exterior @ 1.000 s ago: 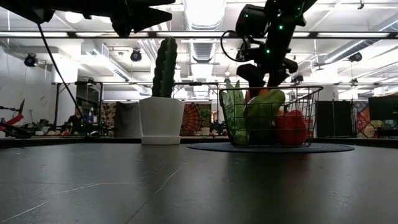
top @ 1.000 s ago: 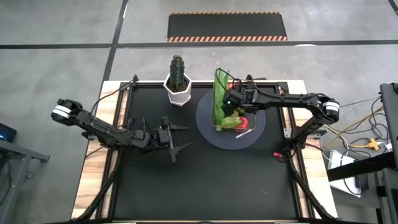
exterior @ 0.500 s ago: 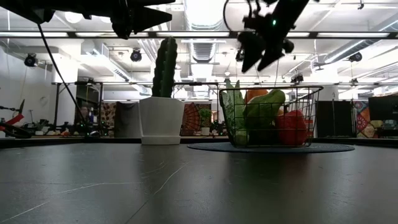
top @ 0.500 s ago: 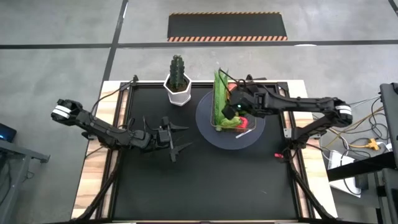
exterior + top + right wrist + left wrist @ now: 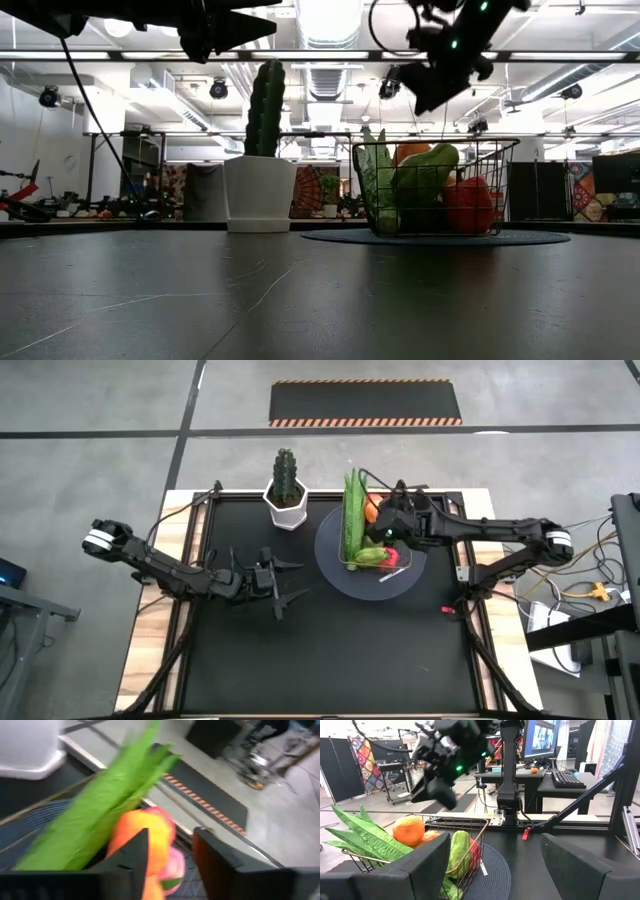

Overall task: Build produce basket
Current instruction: Put the orange into the gold wire basket

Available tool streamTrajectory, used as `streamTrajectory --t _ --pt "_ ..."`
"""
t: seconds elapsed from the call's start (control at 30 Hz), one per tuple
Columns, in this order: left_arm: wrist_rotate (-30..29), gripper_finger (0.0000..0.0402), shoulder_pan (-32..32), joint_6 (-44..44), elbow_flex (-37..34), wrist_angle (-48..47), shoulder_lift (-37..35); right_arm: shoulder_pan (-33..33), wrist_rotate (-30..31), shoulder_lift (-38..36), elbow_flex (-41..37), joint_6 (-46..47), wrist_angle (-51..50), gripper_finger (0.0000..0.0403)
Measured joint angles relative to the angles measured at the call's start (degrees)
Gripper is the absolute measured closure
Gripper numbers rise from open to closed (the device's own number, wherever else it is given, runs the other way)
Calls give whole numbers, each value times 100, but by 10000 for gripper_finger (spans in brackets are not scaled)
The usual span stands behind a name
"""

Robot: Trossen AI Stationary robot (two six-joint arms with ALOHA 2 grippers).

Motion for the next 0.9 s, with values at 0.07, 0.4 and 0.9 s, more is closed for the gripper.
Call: streamTrajectory --t 0.07,0.4,0.9 --pt "-2 111 0 0 0 15 0 -214 41 88 -64 -49 212 306" --pt "0 111 -2 -11 0 46 0 -1347 -1395 633 -134 -675 1006 394" --pt "0 111 -2 7 0 33 0 -869 -2516 617 -135 -598 1079 394"
